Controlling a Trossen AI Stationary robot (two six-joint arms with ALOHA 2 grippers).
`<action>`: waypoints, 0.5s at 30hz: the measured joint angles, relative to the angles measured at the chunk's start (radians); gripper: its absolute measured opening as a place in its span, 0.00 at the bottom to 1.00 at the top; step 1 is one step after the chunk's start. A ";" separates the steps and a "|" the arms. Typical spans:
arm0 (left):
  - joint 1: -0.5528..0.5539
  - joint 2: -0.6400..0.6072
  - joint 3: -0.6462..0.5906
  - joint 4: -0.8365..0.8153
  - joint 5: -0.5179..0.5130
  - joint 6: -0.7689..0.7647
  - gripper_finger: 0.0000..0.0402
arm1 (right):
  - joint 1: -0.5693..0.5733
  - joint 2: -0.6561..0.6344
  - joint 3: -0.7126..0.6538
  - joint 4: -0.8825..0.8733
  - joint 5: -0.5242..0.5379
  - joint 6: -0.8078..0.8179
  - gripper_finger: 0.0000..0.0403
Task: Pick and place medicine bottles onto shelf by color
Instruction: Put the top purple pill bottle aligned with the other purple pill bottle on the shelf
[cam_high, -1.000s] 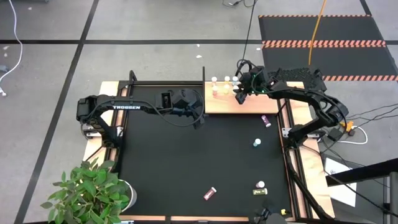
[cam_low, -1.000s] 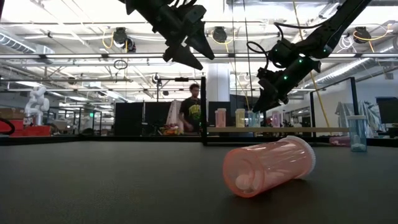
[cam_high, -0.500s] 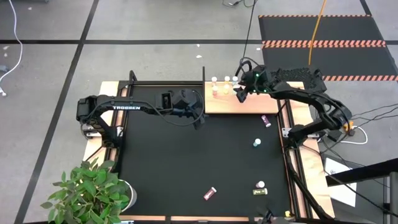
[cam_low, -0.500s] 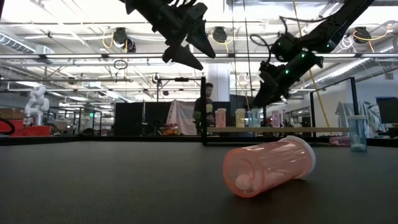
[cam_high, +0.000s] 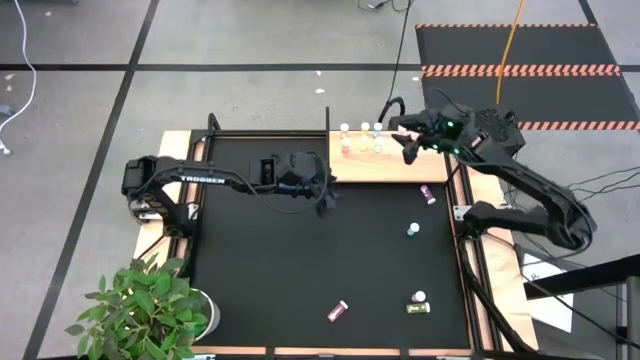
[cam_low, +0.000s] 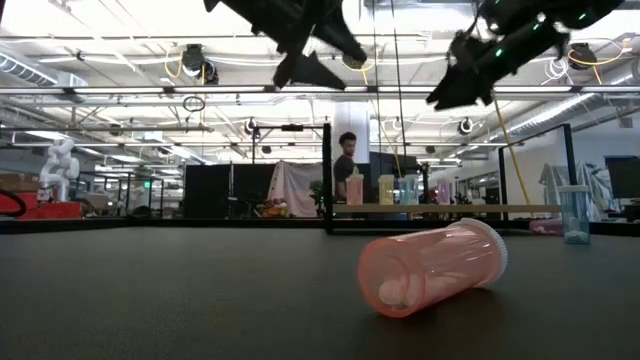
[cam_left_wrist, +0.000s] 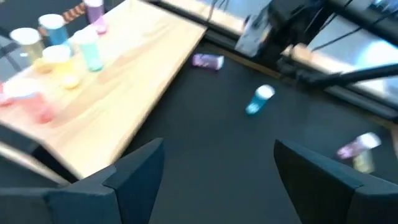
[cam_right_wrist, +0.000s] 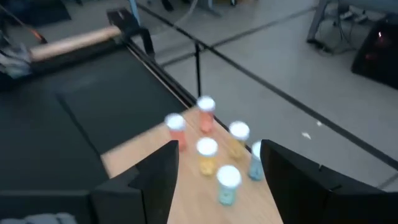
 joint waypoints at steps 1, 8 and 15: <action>-0.006 0.000 0.000 0.016 0.004 -0.016 0.75 | 0.009 -0.027 0.000 -0.009 0.000 0.016 0.55; -0.076 0.000 0.000 0.051 -0.014 -0.073 0.75 | 0.135 -0.164 0.000 -0.088 -0.004 0.095 0.55; -0.172 0.000 0.000 0.062 -0.115 -0.149 0.75 | 0.323 -0.184 0.000 -0.326 -0.002 0.186 0.55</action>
